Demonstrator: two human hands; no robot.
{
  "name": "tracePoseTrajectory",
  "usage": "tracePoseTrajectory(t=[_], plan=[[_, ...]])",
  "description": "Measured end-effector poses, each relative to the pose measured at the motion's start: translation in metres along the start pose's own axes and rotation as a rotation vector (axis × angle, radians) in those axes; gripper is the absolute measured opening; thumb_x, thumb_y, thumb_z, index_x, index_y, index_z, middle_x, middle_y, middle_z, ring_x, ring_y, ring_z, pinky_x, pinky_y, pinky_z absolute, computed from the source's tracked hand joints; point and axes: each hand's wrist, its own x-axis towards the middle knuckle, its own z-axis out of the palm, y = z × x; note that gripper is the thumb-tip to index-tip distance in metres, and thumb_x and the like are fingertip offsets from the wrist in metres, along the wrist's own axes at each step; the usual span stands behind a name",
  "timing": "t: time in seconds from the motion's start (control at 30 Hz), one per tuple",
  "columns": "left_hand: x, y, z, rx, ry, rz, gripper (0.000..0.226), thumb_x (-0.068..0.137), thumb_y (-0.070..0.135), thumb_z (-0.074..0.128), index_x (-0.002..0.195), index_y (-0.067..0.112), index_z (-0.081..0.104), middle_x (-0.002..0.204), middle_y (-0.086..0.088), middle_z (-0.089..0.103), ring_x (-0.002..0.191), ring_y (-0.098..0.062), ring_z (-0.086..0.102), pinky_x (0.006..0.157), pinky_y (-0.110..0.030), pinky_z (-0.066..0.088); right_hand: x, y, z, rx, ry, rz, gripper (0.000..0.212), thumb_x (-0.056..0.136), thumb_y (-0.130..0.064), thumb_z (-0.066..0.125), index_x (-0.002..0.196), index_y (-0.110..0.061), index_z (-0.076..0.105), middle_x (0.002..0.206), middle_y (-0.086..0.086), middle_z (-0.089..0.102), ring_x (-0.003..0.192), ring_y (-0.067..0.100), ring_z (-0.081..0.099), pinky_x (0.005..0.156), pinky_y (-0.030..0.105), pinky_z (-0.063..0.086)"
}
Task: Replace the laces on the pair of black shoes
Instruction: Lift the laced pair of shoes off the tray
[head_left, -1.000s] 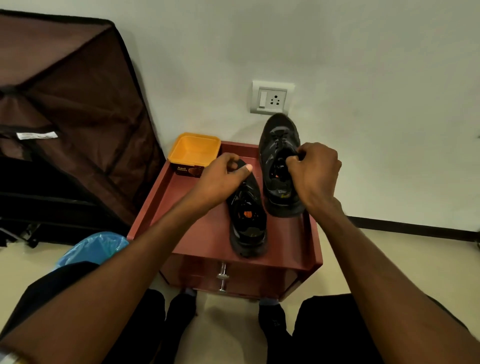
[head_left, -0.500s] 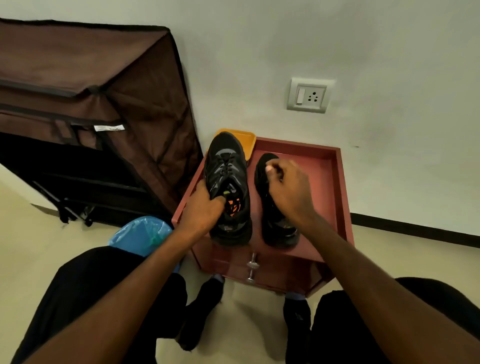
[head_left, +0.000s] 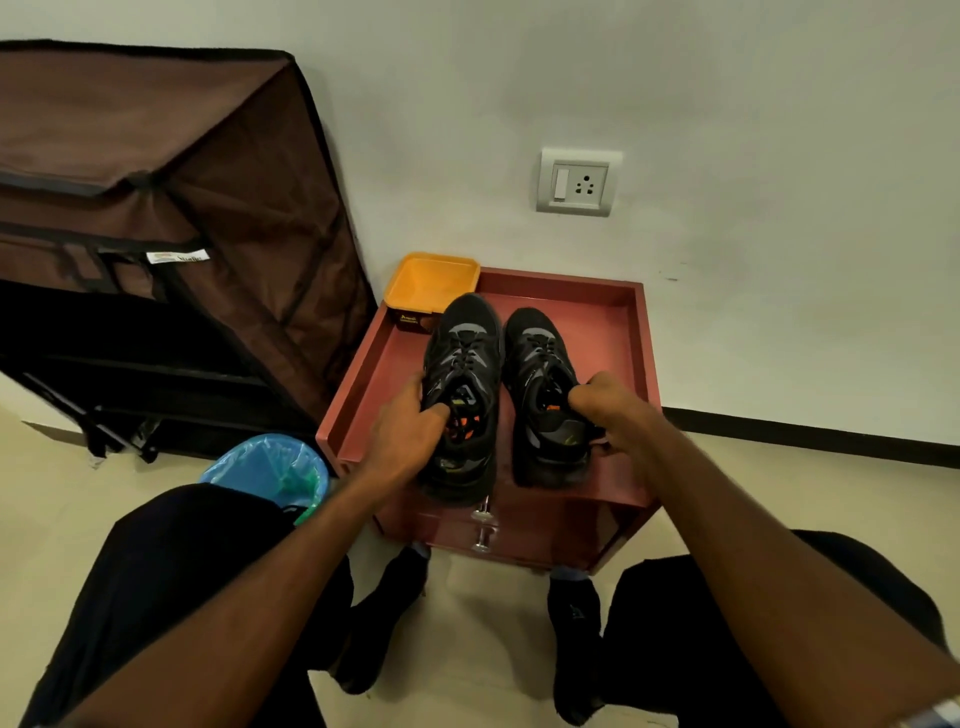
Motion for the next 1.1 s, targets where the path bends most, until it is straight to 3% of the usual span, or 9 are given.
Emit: tracePoseTrajectory(t=[0.13,0.23,0.4,0.53,0.63,0.8,0.93,1.1], plan=[[0.008,0.003,0.015,-0.022,-0.045,0.006,0.053,0.084,0.028,0.059,0.137,0.032,0.055,0.102,0.006,0.067,0.1,-0.022,0.068,0.094,-0.045,0.057,-0.003,0.01,-0.009,0.136,-0.031,0.062,0.022,0.087,0.002,0.05,0.108,-0.004,0.056,0.095,0.013,0.06,0.079,0.024,0.056,0.059,0.034,0.045],[0.019,-0.007,0.028,-0.031,-0.054,-0.047,0.058,0.07,0.037,0.055,0.128,0.032,0.061,0.107,0.0,0.072,0.099,-0.025,0.069,0.093,-0.047,0.058,-0.004,0.016,-0.005,0.23,-0.023,0.081,0.016,0.085,0.005,0.053,0.098,-0.004,0.054,0.095,0.014,0.059,0.079,0.023,0.055,0.06,0.033,0.045],[0.041,-0.021,0.039,-0.069,-0.078,-0.093,0.059,0.065,0.037,0.055,0.123,0.03,0.067,0.107,-0.001,0.075,0.099,-0.024,0.071,0.092,-0.047,0.059,0.012,0.023,0.012,0.335,0.014,0.02,0.051,0.076,-0.003,0.061,0.127,-0.009,0.056,0.107,0.014,0.067,0.091,0.028,0.066,0.063,0.033,0.052],[0.054,-0.02,0.046,-0.11,-0.089,-0.068,0.056,0.07,0.033,0.056,0.124,0.028,0.067,0.11,0.0,0.074,0.101,-0.021,0.07,0.095,-0.046,0.059,0.017,0.02,0.013,0.511,0.098,-0.017,0.044,0.081,0.001,0.056,0.123,-0.01,0.065,0.098,0.014,0.072,0.084,0.028,0.07,0.068,0.033,0.057],[0.049,-0.005,0.045,-0.112,-0.101,-0.038,0.05,0.079,0.027,0.059,0.128,0.025,0.066,0.113,-0.002,0.073,0.104,-0.023,0.069,0.097,-0.042,0.057,0.015,0.022,0.011,0.61,0.138,-0.028,0.039,0.085,0.002,0.055,0.119,-0.014,0.065,0.094,0.009,0.071,0.078,0.021,0.067,0.06,0.027,0.052],[0.049,-0.005,0.042,-0.056,-0.125,-0.028,0.062,0.073,0.034,0.053,0.134,0.028,0.065,0.116,-0.002,0.073,0.107,-0.023,0.068,0.098,-0.04,0.056,0.019,0.033,0.018,0.667,0.061,-0.031,0.073,0.06,-0.007,0.062,0.131,-0.022,0.062,0.107,0.01,0.075,0.098,0.032,0.072,0.076,0.042,0.061],[0.05,-0.005,0.043,-0.068,-0.129,-0.046,0.062,0.073,0.036,0.053,0.134,0.031,0.065,0.115,-0.001,0.074,0.107,-0.023,0.068,0.098,-0.04,0.056,0.021,0.031,0.015,0.691,0.084,-0.026,0.076,0.062,-0.004,0.061,0.136,-0.021,0.055,0.11,0.012,0.072,0.101,0.033,0.069,0.089,0.051,0.06],[0.048,-0.003,0.039,-0.102,-0.146,-0.022,0.051,0.088,0.03,0.058,0.139,0.034,0.062,0.116,0.005,0.072,0.108,-0.019,0.068,0.093,-0.032,0.055,0.011,0.024,0.017,0.711,0.119,-0.034,0.067,0.074,0.003,0.057,0.137,-0.02,0.057,0.105,0.01,0.071,0.093,0.027,0.068,0.074,0.039,0.058]])
